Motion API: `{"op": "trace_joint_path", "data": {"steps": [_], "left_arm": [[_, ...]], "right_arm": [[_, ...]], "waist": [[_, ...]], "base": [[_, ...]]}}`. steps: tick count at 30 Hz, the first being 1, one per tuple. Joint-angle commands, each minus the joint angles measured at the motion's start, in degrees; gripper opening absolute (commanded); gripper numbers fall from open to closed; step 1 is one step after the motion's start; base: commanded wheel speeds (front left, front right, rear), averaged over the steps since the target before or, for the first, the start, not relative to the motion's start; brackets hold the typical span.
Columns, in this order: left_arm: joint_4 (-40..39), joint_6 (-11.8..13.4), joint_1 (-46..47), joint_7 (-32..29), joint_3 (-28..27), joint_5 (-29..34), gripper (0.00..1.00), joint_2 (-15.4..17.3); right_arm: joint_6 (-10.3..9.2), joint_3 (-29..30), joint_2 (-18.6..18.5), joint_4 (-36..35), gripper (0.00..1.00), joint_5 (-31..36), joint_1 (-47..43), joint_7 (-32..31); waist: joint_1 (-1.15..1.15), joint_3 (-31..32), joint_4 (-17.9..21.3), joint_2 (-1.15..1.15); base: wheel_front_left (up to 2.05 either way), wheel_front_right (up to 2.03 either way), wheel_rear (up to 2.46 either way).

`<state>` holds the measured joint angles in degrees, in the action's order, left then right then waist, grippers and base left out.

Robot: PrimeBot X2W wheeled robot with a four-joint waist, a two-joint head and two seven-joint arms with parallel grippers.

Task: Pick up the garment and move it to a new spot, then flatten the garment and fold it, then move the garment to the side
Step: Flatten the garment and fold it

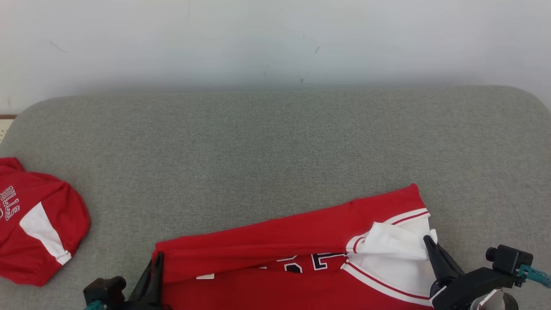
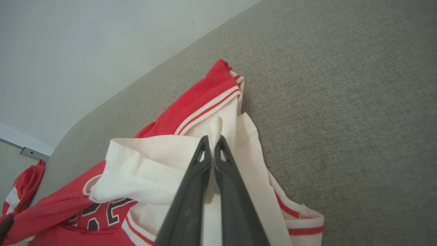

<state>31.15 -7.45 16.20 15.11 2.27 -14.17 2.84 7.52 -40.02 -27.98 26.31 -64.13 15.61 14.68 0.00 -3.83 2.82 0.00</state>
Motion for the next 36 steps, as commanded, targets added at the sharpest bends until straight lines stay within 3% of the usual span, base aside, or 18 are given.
{"op": "trace_joint_path", "data": {"steps": [1, 7, 12, 22, 29, 36], "left_arm": [[0.11, 0.29, -1.44, 0.06, -1.14, 0.98, 1.0, 0.07], [-3.96, 4.92, -4.86, 0.06, -4.46, 2.33, 1.0, 0.06], [-6.2, 6.97, -8.25, 0.06, -3.9, 1.11, 1.0, 0.09], [-7.14, 8.04, -11.07, 0.06, -2.26, 0.27, 1.0, 0.09], [-7.34, 8.33, -11.56, 0.06, -1.19, 0.07, 1.0, 0.08], [-7.11, 8.35, -11.97, 0.06, -0.69, -0.42, 1.0, 0.08]], "right_arm": [[-0.06, 0.23, 0.09, -0.22, 1.0, -0.17, -0.61, 0.12], [-0.06, 4.89, -0.33, -2.43, 1.0, 4.19, -0.75, 0.52], [-0.05, 6.05, 1.3, -4.96, 1.0, 10.98, -2.33, 0.47], [-0.05, 2.07, 3.66, -3.49, 1.0, 14.37, -0.07, -0.02], [-0.05, -1.12, 3.93, 1.51, 1.0, 15.56, 4.55, -3.33], [-0.05, -5.04, 4.35, 2.95, 1.0, 14.31, 3.04, -3.82]], "waist": [[0.0, 0.16, 0.1, 0.0], [0.0, 0.55, 0.17, 0.0], [0.0, 1.25, -0.5, 0.0], [0.0, 2.75, -2.41, 0.0], [0.0, 3.35, -3.85, 0.0], [0.0, 3.87, -4.13, 0.0]], "base": [[0.0, 0.0, 0.0], [0.0, 0.0, 0.0], [0.0, 0.0, 0.0], [0.0, 0.0, 0.0], [0.0, 0.0, 0.0], [0.0, 0.0, 0.0]]}}
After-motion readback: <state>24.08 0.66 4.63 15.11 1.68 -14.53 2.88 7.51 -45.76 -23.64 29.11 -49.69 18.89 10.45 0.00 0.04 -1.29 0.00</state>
